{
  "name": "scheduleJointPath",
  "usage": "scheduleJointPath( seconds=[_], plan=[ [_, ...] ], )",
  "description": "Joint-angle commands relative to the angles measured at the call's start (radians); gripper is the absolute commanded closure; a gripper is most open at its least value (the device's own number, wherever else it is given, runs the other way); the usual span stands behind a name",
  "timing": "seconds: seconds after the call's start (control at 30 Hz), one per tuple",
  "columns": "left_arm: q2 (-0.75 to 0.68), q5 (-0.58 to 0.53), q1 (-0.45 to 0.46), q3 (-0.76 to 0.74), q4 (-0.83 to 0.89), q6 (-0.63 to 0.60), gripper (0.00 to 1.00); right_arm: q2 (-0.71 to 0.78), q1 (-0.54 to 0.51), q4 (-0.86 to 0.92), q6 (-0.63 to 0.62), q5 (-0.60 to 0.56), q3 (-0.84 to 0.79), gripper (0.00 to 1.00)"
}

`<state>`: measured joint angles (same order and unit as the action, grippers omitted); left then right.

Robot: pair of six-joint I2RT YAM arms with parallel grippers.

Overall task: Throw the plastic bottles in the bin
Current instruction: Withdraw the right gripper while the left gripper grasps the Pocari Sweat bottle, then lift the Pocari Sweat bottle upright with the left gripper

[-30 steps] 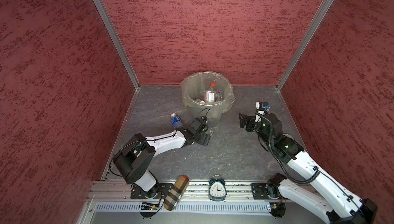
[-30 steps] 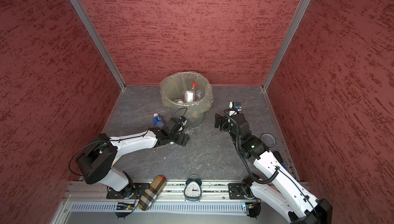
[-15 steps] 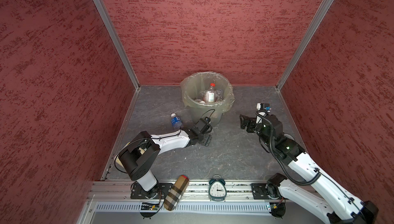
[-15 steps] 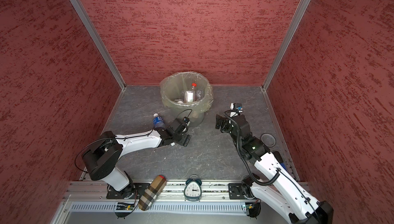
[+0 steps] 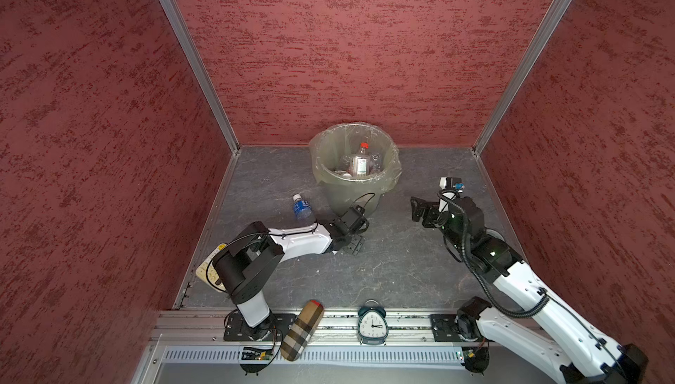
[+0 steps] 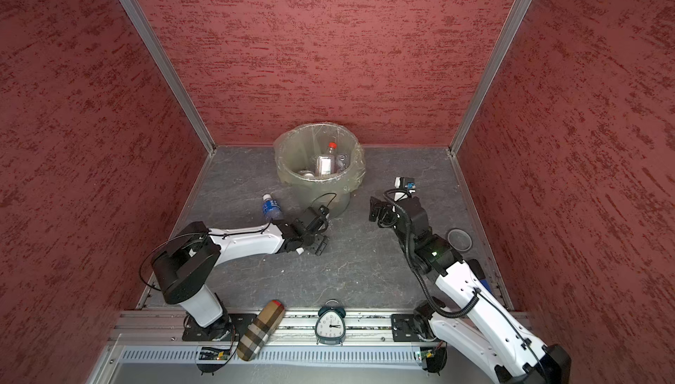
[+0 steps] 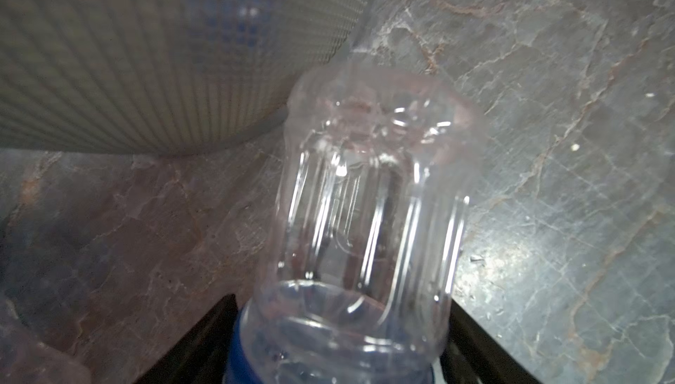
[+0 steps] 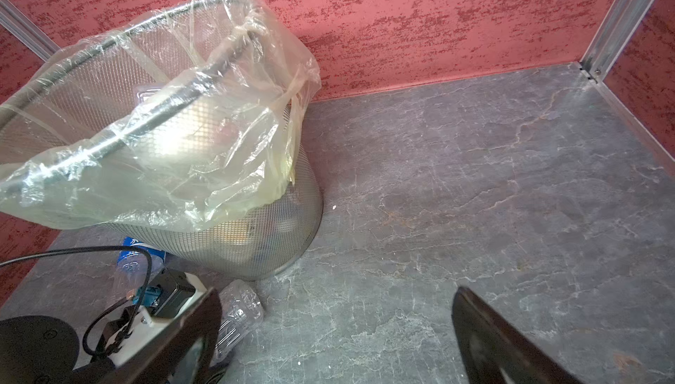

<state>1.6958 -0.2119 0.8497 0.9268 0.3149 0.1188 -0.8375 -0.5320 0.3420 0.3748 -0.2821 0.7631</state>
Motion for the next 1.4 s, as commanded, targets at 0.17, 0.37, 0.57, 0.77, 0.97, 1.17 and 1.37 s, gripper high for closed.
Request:
scheduleJointPath(
  seconds=[0.17, 0.37, 0.57, 0.77, 0.97, 1.17, 1.37],
  plan=[
    [-0.02, -0.022, 0.018, 0.009, 0.006, -0.001, 0.3, 0.012, 0.011, 0.0, 0.022, 0.012, -0.018, 0.01],
    [-0.048, -0.029, 0.023, -0.006, 0.002, 0.008, 0.36, 0.018, 0.01, 0.003, 0.024, 0.015, -0.02, 0.01],
    [-0.117, -0.056, 0.046, -0.054, -0.002, 0.024, 0.39, 0.023, 0.012, 0.003, 0.033, 0.018, -0.037, 0.01],
    [-0.234, -0.081, 0.074, -0.132, -0.004, 0.059, 0.41, 0.019, 0.012, -0.006, 0.041, 0.024, -0.056, 0.01],
    [-0.365, -0.121, 0.098, -0.207, -0.008, 0.088, 0.42, 0.01, 0.012, -0.018, 0.053, 0.032, -0.076, 0.01],
    [-0.482, -0.158, 0.108, -0.254, 0.004, 0.114, 0.43, 0.004, 0.012, -0.025, 0.057, 0.035, -0.087, 0.01],
    [-0.634, -0.217, 0.12, -0.306, 0.021, 0.135, 0.46, -0.016, 0.011, -0.036, 0.056, 0.034, -0.104, 0.01]
  ],
)
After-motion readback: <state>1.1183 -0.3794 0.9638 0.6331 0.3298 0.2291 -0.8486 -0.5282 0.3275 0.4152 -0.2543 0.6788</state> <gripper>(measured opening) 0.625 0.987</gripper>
